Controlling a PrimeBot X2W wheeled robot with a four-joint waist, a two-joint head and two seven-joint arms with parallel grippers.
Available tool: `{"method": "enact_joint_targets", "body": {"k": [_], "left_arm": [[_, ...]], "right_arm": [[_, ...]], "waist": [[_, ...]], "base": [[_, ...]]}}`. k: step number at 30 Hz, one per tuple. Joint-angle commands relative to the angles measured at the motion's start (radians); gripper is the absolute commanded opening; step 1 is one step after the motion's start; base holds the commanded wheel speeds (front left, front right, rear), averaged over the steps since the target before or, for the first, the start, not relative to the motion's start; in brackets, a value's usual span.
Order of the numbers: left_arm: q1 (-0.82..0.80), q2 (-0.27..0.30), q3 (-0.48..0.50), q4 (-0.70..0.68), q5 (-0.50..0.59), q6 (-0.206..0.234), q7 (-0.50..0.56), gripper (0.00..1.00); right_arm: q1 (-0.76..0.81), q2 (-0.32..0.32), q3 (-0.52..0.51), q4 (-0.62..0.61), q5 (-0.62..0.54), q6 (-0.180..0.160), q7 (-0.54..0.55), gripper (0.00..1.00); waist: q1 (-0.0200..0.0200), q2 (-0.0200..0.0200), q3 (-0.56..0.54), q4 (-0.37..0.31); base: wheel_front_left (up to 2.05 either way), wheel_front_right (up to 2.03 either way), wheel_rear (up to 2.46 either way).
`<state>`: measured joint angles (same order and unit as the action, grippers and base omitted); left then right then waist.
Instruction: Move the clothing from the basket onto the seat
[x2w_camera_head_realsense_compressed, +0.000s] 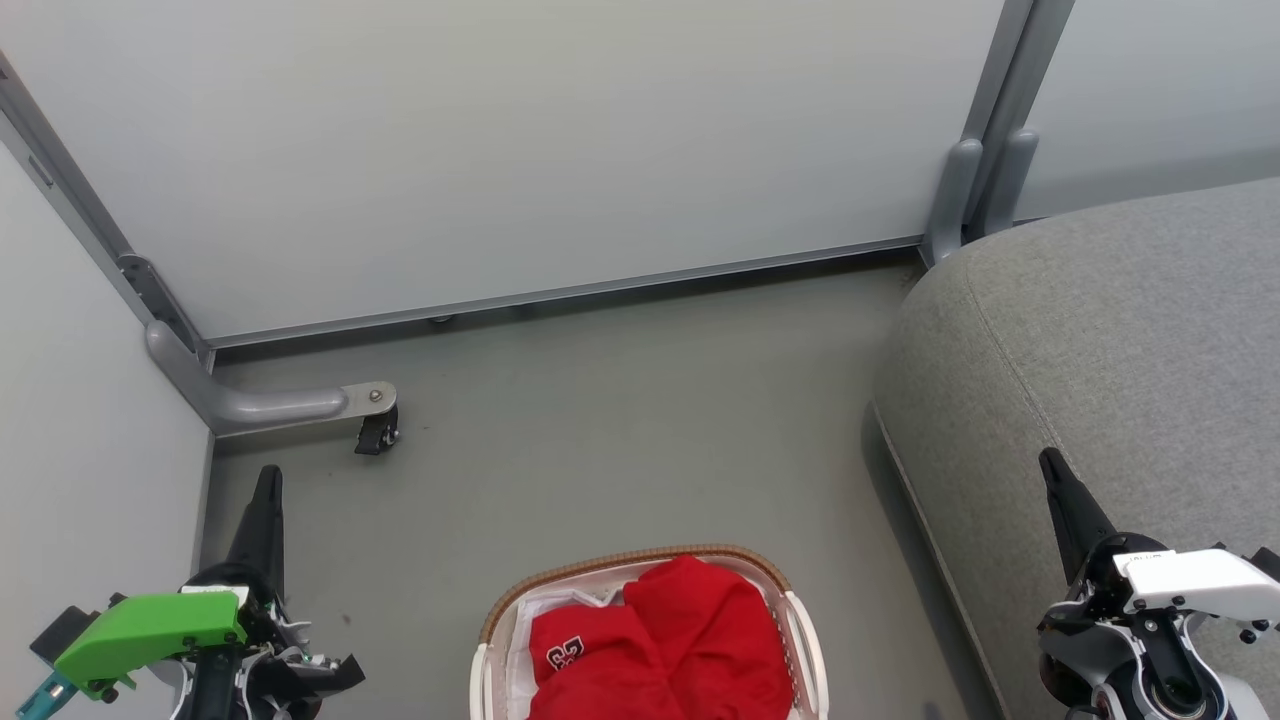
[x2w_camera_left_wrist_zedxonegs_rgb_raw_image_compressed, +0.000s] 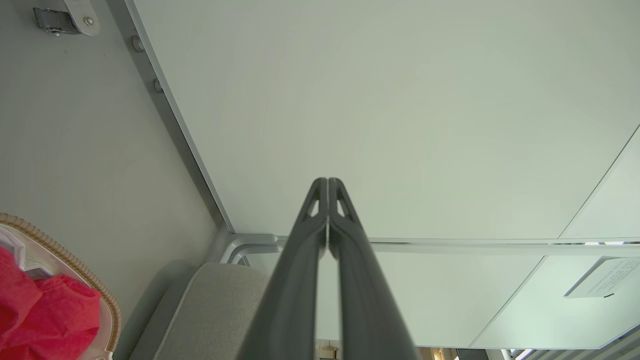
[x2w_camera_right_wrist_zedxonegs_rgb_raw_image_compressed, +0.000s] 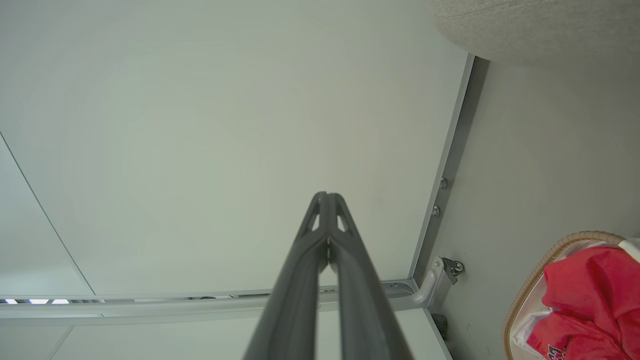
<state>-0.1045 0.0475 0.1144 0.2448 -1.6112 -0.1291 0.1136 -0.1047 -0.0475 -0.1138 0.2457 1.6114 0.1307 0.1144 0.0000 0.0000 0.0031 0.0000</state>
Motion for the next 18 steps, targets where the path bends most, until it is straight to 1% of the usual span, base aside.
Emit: {"method": "enact_joint_targets", "body": {"k": [1, 10, 11, 12, 13, 14, 15, 18], "left_arm": [[-0.010, 0.006, 0.001, -0.001, -0.003, -0.005, 0.003, 0.00], [-0.010, 0.006, 0.001, -0.001, -0.003, -0.005, 0.003, 0.00], [0.000, 0.000, 0.000, 0.000, 0.000, 0.000, 0.000, 1.00], [0.002, -0.001, -0.002, 0.005, 0.000, 0.000, -0.001, 0.00], [0.005, -0.002, -0.002, 0.014, 0.000, 0.000, -0.001, 1.00], [0.013, -0.004, -0.004, 0.022, 0.000, 0.000, -0.002, 0.00], [0.020, -0.006, -0.004, 0.031, 0.000, 0.001, -0.001, 1.00], [0.029, -0.007, -0.022, 0.039, 0.002, 0.001, -0.012, 1.00]], "right_arm": [[-0.008, -0.006, -0.001, -0.003, 0.003, 0.000, 0.002, 0.00], [-0.008, -0.006, -0.001, -0.003, 0.003, 0.000, 0.002, 0.00], [0.000, 0.000, 0.000, 0.000, 0.000, 0.000, 0.000, 1.00], [0.002, 0.002, 0.001, 0.004, 0.000, 0.000, -0.001, 0.00], [0.008, 0.004, 0.002, 0.012, -0.001, 0.000, -0.001, 1.00], [0.016, 0.007, 0.003, 0.022, -0.001, 0.000, -0.002, 0.00], [0.023, 0.011, 0.003, 0.031, -0.001, 0.000, -0.001, 1.00], [0.034, 0.013, 0.010, 0.039, -0.005, 0.000, -0.012, 1.00]], "waist": [[0.0000, 0.0000, 0.000, 0.000], [0.0000, 0.0000, 0.000, 0.000], [0.0000, 0.0000, 0.000, 0.000], [0.0000, 0.0000, 0.000, 0.000], [0.0000, 0.0000, 0.000, 0.000], [0.0000, 0.0000, 0.000, 0.000], [0.0000, 0.0000, 0.000, 0.000], [0.0000, 0.0000, -0.001, 0.000]], "base": [[0.00, 0.00, 0.00], [0.00, 0.00, 0.00], [0.00, 0.00, 0.00], [0.00, 0.00, 0.00], [0.00, 0.00, 0.00], [0.00, 0.00, 0.00], [0.00, 0.00, 0.00], [0.00, 0.00, 0.00]]}}
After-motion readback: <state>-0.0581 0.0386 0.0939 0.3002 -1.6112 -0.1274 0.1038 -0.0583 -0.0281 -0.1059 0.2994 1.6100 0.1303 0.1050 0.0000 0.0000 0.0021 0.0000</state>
